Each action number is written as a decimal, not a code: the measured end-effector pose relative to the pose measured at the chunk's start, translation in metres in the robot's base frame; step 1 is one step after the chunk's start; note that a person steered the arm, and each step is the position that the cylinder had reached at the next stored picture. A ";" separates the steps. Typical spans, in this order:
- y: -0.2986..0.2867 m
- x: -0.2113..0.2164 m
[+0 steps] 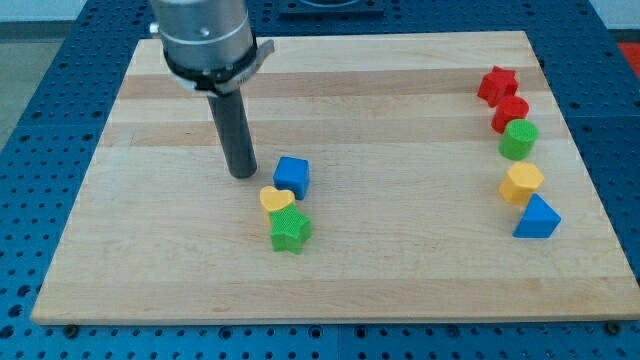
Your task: Push the blue cube towards the bottom right
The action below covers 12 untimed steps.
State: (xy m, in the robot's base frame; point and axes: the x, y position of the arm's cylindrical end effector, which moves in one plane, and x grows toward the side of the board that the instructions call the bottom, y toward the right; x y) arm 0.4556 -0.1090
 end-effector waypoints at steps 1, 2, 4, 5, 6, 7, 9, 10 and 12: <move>0.012 0.000; 0.048 0.000; 0.135 0.043; 0.181 0.067; 0.218 0.076; 0.235 0.076; 0.239 0.078; 0.208 0.078; 0.202 0.136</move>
State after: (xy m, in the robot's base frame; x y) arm 0.5913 0.0929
